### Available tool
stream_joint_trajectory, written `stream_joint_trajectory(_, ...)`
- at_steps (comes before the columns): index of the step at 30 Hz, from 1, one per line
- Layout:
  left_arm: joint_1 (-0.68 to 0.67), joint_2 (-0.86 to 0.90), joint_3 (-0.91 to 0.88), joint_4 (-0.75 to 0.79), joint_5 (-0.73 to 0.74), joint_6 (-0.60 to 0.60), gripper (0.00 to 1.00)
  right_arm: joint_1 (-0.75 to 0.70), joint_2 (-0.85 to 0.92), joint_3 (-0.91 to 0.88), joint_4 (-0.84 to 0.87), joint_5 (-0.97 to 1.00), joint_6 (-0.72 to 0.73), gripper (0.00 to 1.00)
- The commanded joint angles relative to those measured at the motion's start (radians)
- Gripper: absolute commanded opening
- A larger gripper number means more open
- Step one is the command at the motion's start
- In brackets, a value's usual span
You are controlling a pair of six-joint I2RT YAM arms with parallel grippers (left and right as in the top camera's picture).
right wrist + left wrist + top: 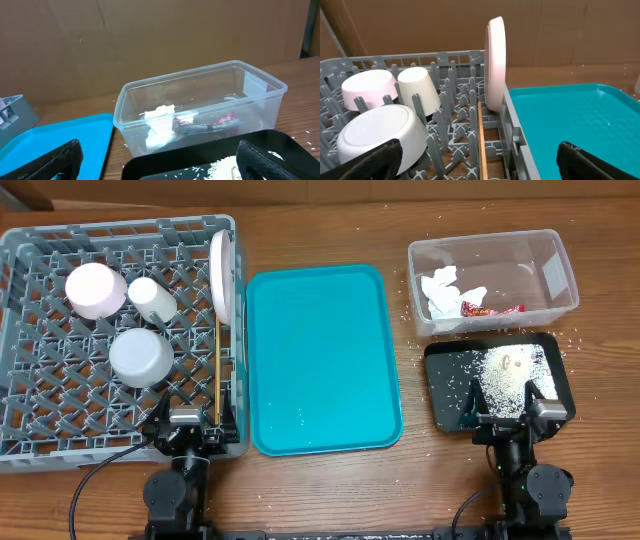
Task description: Sort waste into correct bins and load items into the dishwasher
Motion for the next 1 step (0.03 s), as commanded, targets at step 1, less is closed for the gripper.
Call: stream_joint_trajectory(1, 0.005, -0.012, -0.003, 0.001, 0.015, -0.014, 1.00, -0.004, -0.010, -0.010, 0.007, 0.006, -0.004, 1.00)
